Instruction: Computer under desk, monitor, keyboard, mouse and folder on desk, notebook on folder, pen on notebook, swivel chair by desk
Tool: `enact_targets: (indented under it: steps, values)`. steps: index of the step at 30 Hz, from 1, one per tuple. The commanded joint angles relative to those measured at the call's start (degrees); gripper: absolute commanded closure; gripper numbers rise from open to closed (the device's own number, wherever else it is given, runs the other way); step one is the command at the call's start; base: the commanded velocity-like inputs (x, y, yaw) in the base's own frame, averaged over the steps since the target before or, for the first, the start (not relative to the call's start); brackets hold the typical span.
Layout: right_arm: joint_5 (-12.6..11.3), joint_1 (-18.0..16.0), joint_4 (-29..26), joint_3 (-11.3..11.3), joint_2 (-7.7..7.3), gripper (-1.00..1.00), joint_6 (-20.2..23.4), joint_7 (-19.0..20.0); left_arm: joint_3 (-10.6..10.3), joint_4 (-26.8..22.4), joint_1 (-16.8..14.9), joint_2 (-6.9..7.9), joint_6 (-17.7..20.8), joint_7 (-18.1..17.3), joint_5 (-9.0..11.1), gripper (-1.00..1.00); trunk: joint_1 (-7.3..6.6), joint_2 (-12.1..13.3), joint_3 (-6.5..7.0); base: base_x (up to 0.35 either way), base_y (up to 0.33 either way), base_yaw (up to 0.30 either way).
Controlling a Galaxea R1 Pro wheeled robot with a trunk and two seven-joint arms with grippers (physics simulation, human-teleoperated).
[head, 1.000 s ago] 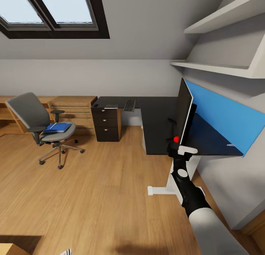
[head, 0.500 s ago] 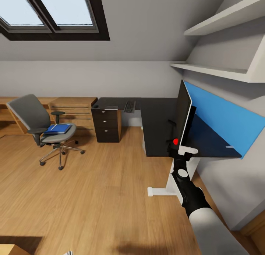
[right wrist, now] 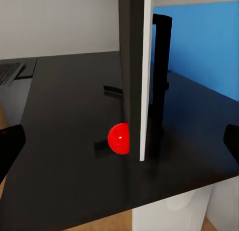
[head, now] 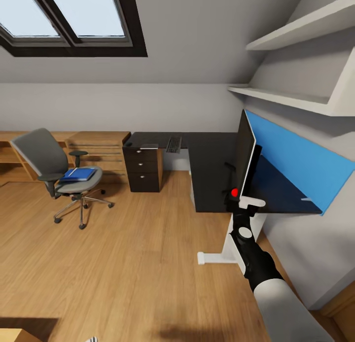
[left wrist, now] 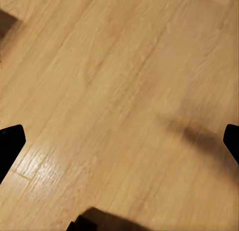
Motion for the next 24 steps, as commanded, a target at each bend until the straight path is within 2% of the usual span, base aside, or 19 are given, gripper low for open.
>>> enact_targets:
  steps: [1,24]
  values:
    - [0.12,-0.04,0.06,0.12,-0.02,-1.0,-0.08,-0.36,0.48,-0.01,-0.05,-0.05,-0.13,-0.38,-0.46,-1.0,-0.23,0.38,0.13,0.0,0.0,0.0]
    - [0.06,-0.05,0.12,0.12,-0.03,-1.0,-0.17,-0.43,0.4,-0.01,-0.05,-0.01,-0.16,-0.38,-0.46,-1.0,-5.28,9.61,4.26,0.0,0.0,0.0]
